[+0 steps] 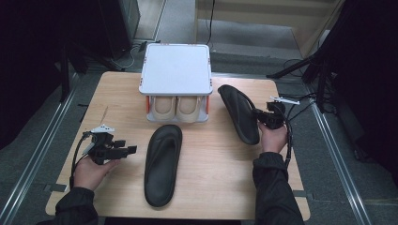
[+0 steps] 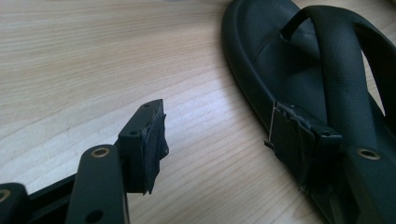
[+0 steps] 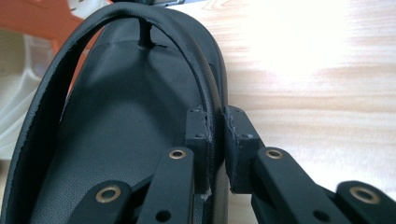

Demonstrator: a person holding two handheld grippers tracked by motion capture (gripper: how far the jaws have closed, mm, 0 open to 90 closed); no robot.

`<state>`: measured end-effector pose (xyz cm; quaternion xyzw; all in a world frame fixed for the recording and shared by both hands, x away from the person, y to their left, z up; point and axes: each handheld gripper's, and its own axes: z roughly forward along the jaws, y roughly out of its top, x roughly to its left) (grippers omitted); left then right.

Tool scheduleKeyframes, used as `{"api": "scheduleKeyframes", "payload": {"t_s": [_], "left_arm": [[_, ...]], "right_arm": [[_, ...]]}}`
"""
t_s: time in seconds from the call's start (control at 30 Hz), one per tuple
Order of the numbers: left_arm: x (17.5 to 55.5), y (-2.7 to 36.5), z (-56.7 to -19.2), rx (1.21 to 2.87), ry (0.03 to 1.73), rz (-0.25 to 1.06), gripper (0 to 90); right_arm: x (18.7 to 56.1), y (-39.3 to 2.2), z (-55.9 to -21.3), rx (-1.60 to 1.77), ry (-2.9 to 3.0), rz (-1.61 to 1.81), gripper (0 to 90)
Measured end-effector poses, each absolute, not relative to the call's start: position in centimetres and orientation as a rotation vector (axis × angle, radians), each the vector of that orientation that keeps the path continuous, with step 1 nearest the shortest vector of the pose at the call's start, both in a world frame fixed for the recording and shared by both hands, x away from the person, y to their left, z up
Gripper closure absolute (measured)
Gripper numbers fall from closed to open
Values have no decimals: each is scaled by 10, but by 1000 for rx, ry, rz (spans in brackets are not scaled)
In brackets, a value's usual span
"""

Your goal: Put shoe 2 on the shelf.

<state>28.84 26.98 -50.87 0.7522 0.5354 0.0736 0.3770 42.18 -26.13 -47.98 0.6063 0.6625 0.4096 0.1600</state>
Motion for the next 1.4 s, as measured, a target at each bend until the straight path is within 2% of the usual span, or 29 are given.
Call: {"api": "scheduleKeyframes", "payload": {"t_s": [0.9,1.4], "left_arm": [[317,255,-503,1913,1340,114,368],[324,244,-503,1937,1306,134,382]], "right_arm": [[336,-251,-470,1679,1955,1196,821],[293,-232,-472,1605,2029,1220,818]]}}
